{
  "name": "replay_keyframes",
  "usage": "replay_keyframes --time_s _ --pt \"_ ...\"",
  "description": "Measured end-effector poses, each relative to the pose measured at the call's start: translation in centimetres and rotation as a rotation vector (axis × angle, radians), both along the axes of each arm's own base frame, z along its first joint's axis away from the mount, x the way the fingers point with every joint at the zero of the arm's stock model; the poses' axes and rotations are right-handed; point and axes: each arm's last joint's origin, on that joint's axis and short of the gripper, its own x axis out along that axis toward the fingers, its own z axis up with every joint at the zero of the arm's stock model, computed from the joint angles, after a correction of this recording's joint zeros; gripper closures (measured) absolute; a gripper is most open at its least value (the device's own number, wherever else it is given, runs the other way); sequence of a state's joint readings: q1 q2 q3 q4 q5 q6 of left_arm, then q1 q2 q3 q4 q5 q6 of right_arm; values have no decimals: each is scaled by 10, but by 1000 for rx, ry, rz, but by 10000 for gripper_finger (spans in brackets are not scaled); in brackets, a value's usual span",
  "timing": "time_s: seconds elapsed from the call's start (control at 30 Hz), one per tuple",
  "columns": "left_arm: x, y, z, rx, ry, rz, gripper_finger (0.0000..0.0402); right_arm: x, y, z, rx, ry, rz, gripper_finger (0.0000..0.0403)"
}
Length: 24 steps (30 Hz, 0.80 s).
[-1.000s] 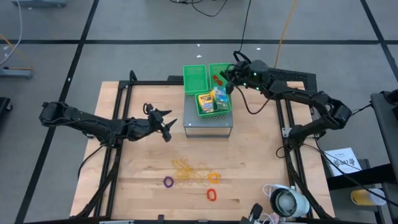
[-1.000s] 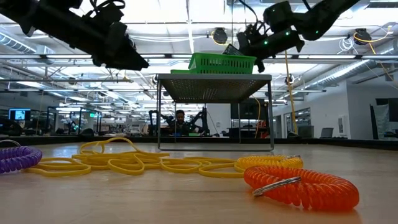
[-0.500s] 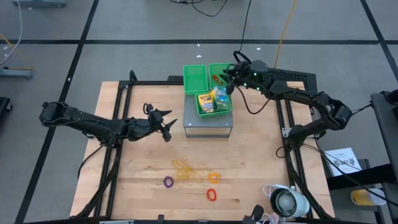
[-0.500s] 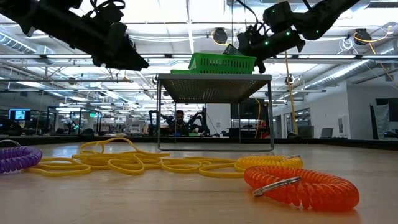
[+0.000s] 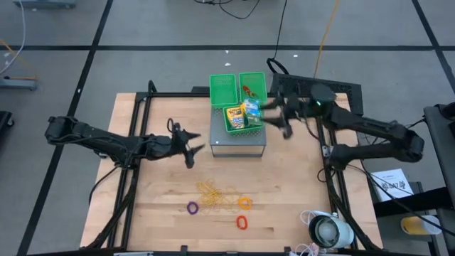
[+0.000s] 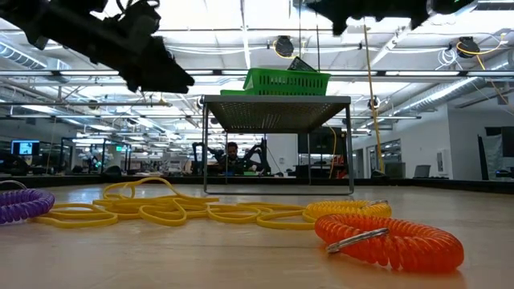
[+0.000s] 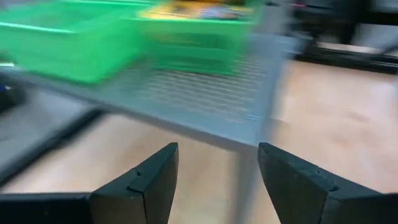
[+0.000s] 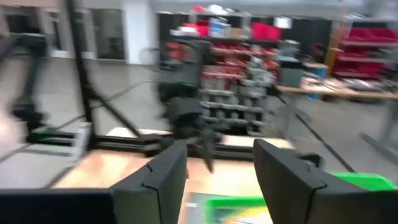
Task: Pick & Place Office Desk Supplies
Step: Put the violet spring keychain into the right green bin on the shelf
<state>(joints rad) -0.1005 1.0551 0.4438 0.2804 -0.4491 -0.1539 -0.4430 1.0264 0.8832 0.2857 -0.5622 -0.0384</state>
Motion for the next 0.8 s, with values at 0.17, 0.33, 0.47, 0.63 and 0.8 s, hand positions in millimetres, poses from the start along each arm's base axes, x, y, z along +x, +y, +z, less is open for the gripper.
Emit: replay_keyframes --time_s 0.17,0.33,0.47,0.63,0.8 --pt "-1 -19 1 -67 25 -277 172 -22 38 -12 -10 -26 122 239" --pt "-2 -49 4 -160 155 -360 172 -41 62 -36 -22 -77 187 241" --pt "-3 -74 -4 -189 282 -385 172 -48 70 -61 -36 -152 176 241" --pt "-3 -101 -22 -275 357 -413 172 -54 74 -81 -78 -263 160 241" --pt "-5 -118 -43 -378 442 -366 172 -56 75 -86 -84 -281 162 241"
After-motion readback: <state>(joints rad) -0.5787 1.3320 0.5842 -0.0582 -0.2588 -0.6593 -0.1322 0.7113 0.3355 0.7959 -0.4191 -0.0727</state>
